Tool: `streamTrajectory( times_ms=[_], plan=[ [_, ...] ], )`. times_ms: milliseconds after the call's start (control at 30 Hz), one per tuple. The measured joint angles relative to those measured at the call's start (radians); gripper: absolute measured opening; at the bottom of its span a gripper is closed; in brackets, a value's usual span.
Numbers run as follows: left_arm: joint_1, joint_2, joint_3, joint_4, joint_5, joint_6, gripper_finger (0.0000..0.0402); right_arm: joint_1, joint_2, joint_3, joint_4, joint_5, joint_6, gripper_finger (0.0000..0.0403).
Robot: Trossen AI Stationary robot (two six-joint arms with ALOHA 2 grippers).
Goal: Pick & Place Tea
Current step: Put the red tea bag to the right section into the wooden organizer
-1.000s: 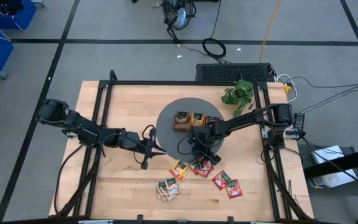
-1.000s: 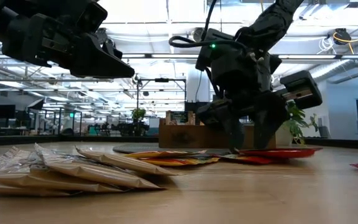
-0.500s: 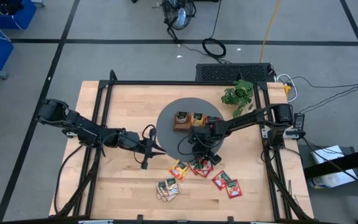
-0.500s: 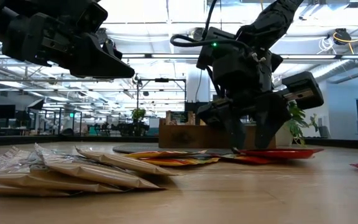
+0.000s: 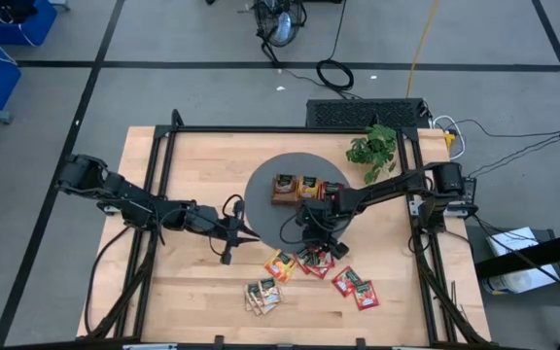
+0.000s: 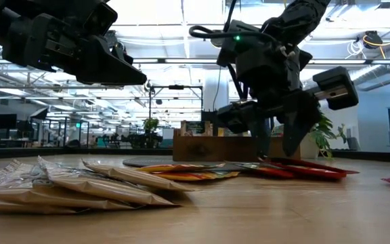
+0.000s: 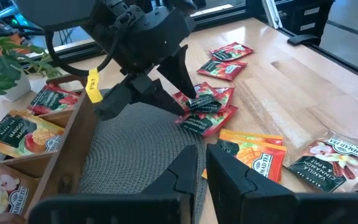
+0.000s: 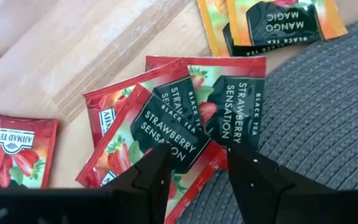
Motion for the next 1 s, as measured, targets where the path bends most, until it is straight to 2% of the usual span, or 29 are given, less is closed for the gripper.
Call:
streamTrajectory(
  times_ms=[367, 467, 733, 1000],
  plan=[
    [0.000, 0.000, 0.000, 0.000, 0.000, 0.001, 0.0042, -0.018, 0.000, 0.000, -0.020, -0.007, -0.042, 0.0144],
    [0.000, 0.000, 0.000, 0.000, 0.000, 0.007, 0.0042, -0.019, 0.000, 0.005, -0.062, -0.050, -0.030, 0.0142],
    [0.000, 0.000, 0.000, 0.000, -0.001, 0.010, 0.0042, -0.014, -0.001, 0.010, -0.074, -0.058, -0.028, 0.0114],
    [-0.001, 0.000, 0.005, 0.023, 0.024, -0.053, 0.0042, -0.014, -0.055, 0.010, -0.066, 0.026, 0.004, 0.0102]
  ],
)
